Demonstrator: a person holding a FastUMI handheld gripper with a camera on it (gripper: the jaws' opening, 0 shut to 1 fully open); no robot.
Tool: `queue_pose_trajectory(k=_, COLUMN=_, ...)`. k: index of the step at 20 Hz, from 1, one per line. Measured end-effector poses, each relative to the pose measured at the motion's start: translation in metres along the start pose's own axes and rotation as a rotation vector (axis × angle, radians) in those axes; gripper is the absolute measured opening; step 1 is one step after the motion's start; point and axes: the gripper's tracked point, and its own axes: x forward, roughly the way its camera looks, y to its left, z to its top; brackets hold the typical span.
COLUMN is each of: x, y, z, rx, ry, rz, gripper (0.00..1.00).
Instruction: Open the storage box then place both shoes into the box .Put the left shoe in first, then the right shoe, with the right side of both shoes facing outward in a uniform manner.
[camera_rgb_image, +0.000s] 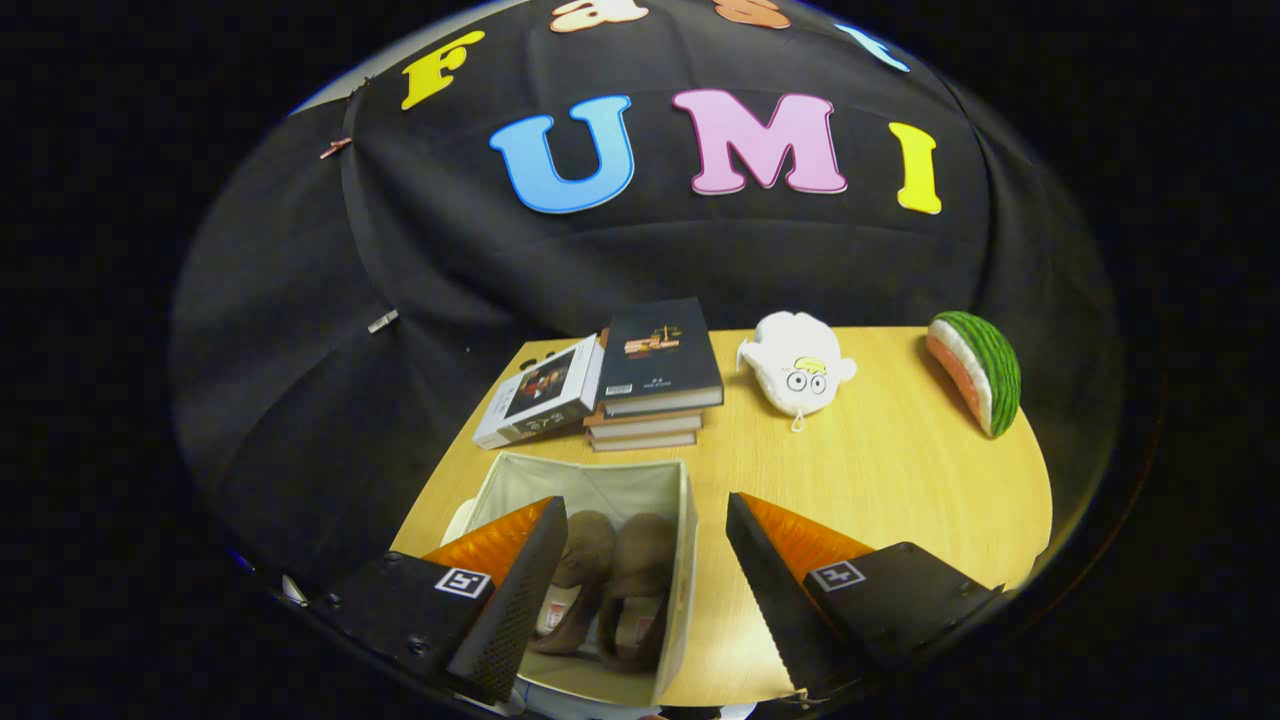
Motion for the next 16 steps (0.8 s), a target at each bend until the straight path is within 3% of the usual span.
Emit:
queue_pose_trajectory(k=7, x=-0.035, y=-0.095, z=0.07, rx=-0.076, ry=-0.171, rz=-0.068, gripper=0.99)
queue_pose_trajectory(k=16, x=-0.097, y=-0.214, z=0.127, rx=-0.028, ry=-0.309, rz=-0.147, gripper=0.99)
